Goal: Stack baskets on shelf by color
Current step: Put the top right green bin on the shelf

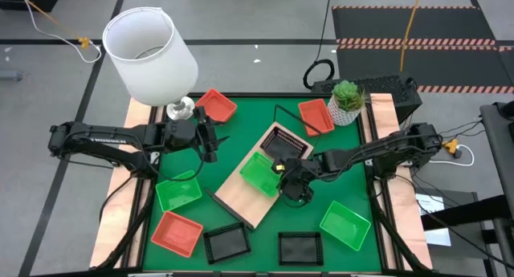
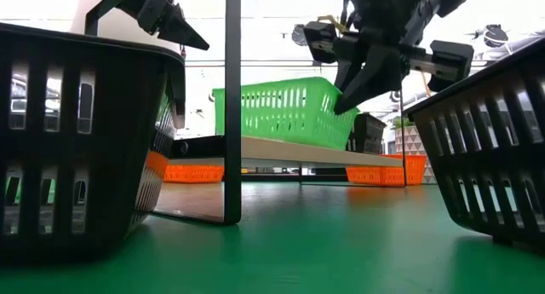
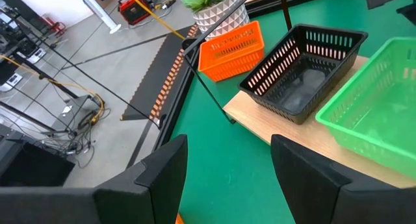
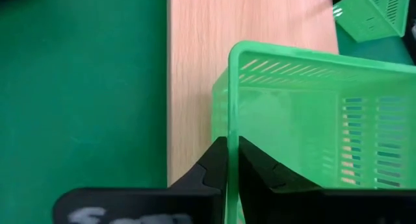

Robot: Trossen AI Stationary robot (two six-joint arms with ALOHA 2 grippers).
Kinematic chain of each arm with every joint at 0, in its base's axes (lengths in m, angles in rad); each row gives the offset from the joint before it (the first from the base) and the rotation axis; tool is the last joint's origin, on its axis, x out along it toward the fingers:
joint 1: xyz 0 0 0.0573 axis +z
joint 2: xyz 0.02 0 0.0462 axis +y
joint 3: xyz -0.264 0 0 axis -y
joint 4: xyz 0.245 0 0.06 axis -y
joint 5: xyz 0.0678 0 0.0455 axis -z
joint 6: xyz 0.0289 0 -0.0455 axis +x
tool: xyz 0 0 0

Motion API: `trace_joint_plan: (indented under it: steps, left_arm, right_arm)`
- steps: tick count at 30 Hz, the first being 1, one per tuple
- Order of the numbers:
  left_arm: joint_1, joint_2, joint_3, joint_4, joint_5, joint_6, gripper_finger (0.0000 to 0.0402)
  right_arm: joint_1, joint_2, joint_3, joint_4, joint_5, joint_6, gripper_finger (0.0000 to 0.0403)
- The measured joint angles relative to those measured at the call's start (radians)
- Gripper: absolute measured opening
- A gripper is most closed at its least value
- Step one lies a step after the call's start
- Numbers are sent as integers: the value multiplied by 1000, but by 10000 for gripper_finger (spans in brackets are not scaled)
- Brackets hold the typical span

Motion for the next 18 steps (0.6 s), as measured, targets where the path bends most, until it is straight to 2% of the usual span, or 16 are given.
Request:
trace_joint_plan:
  steps: [18]
  left_arm:
    - [0,0,0,0,0,0,223]
  right_arm:
    - [0,0,-45,73,8,-26,18]
